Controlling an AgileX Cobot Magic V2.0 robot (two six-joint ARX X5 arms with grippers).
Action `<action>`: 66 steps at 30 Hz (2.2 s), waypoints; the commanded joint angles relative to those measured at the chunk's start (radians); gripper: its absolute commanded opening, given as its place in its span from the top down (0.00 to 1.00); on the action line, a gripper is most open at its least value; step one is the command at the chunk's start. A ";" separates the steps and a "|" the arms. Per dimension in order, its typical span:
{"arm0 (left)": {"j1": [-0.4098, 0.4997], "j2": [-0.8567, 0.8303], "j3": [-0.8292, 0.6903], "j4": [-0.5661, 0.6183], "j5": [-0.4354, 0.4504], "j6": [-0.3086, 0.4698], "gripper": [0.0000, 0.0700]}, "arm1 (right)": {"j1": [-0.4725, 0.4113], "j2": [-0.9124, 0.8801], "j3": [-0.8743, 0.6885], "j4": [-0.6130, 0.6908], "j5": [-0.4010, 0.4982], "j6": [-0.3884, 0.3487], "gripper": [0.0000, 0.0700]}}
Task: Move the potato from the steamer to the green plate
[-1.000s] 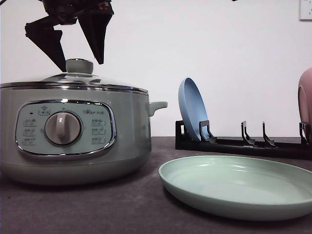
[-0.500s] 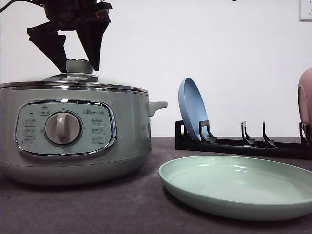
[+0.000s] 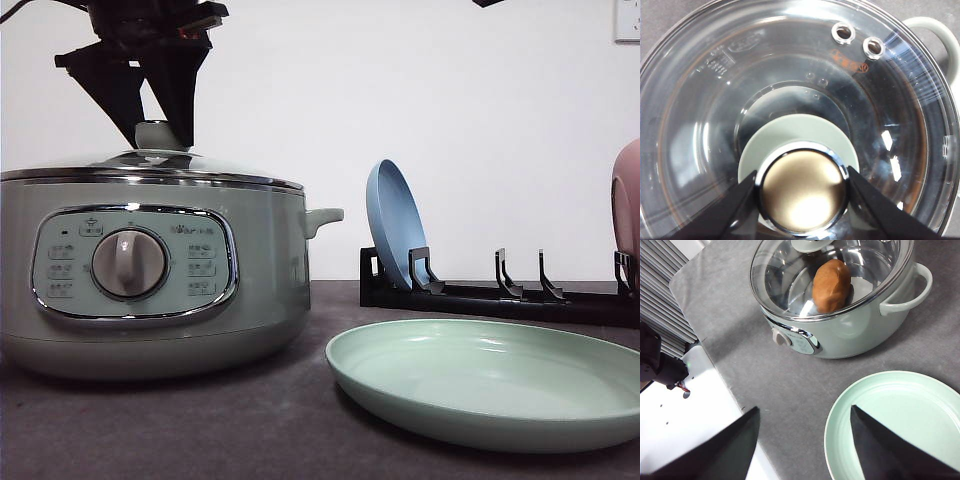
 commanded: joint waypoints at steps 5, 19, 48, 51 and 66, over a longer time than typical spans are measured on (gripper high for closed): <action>-0.005 0.019 0.024 -0.023 0.006 -0.018 1.00 | 0.005 0.009 0.018 0.006 0.002 -0.015 0.49; 0.000 -0.056 0.025 -0.006 0.005 -0.018 1.00 | 0.005 0.009 0.018 0.008 0.002 -0.014 0.49; 0.269 -0.338 0.025 -0.073 -0.108 -0.023 1.00 | 0.005 0.009 0.018 0.023 0.001 0.001 0.49; 0.308 -0.340 0.025 -0.085 -0.108 -0.019 1.00 | 0.005 0.010 0.018 0.036 0.001 0.015 0.49; 0.393 -0.340 0.025 -0.091 -0.109 -0.016 1.00 | 0.014 0.111 0.092 0.070 0.001 0.072 0.49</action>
